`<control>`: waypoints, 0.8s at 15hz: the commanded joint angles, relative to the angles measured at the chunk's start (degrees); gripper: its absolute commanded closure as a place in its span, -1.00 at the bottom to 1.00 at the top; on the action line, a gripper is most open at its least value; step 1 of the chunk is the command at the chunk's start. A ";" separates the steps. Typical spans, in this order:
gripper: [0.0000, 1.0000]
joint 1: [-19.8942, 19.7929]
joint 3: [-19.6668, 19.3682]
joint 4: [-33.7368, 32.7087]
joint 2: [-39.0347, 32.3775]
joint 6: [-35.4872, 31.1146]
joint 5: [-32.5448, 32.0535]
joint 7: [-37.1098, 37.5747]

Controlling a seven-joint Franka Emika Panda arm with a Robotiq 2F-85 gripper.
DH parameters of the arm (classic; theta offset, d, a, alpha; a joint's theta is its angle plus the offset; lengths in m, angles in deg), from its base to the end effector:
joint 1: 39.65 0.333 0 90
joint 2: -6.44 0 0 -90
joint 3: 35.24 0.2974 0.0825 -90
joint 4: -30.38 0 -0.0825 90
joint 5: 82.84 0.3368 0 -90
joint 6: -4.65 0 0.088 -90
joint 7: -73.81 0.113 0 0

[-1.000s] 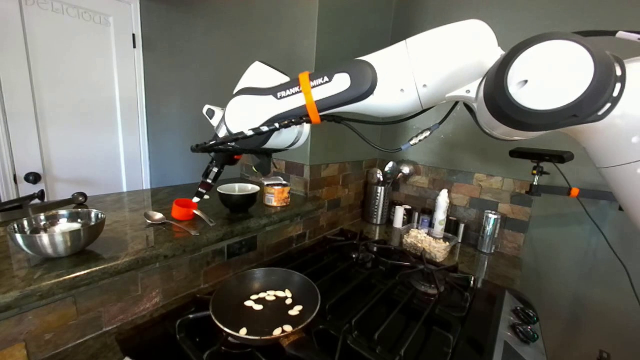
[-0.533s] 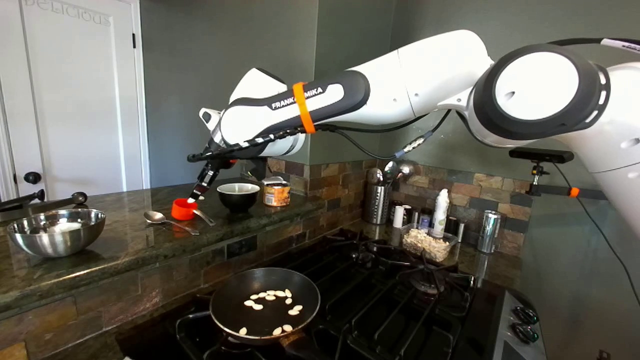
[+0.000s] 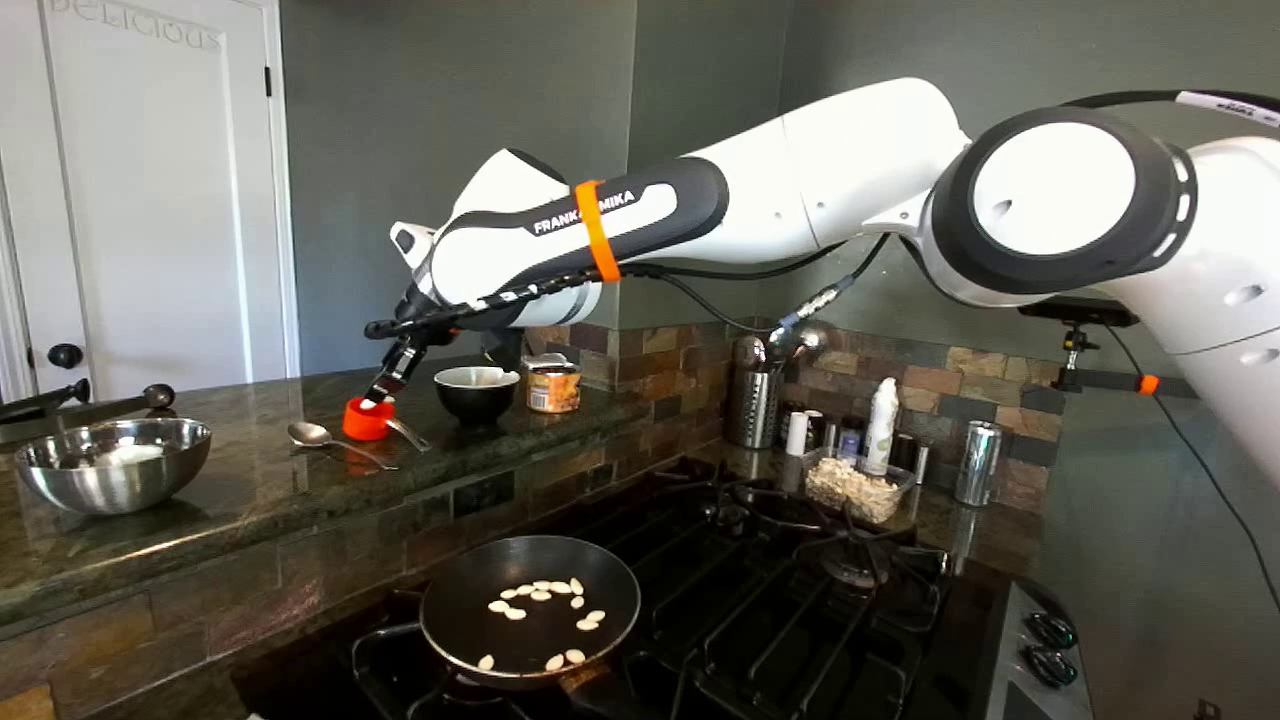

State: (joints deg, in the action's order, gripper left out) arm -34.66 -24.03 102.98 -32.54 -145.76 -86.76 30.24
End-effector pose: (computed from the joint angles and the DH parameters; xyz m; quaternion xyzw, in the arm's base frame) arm 0.7149 0.1630 0.4385 0.8248 0.4527 0.3342 0.0561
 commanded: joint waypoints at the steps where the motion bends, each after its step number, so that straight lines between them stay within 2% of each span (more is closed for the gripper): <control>1: 0.98 -0.73 1.47 -1.70 -1.83 -1.21 -0.29 -1.78; 12: 0.98 -1.05 1.83 -2.73 -2.91 -0.93 -0.08 -2.84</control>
State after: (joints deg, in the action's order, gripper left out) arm -35.14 -23.31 102.03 -33.83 -145.90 -86.76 28.61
